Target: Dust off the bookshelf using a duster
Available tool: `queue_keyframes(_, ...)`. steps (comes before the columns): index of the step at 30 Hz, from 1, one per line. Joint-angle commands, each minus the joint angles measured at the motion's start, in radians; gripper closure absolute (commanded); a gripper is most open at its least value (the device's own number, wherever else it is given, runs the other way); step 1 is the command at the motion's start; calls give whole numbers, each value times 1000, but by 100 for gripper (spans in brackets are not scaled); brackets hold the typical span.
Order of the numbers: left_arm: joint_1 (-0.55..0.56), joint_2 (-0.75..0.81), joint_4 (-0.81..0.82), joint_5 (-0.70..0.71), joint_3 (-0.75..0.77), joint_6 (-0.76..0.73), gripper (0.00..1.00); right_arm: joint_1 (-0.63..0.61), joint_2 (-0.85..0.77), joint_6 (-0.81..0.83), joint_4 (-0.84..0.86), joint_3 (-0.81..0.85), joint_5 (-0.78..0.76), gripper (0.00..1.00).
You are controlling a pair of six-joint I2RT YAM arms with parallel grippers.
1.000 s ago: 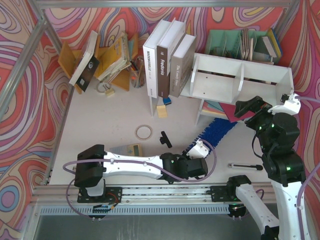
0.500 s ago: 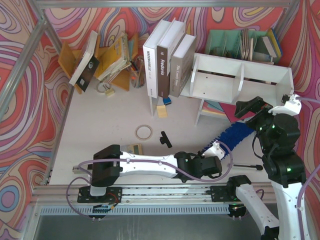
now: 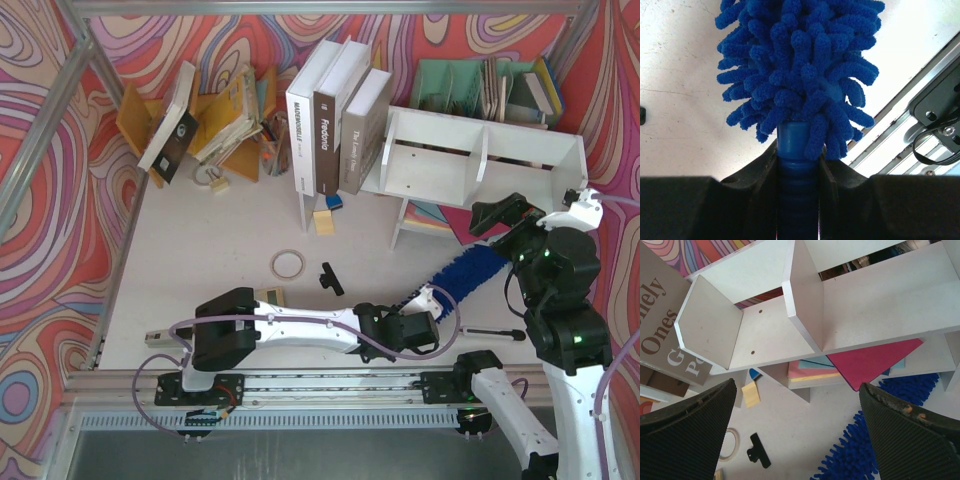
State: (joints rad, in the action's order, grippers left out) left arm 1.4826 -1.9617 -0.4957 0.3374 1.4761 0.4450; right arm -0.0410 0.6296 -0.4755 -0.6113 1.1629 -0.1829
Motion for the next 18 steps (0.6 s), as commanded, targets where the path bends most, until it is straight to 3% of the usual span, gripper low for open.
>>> queue_keyframes(1, -7, 18, 15, 8, -11, 17, 100, -1, -1, 10, 18, -2, -3, 1)
queue_keyframes(13, 26, 236, 103, 103, -131, 22, 100, -1, 7, 8, 25, -3, 0, 1)
queue_keyframes(18, 32, 290, 56, 135, -188, 83, 100, -2, 5, 12, 24, -3, -3, 1)
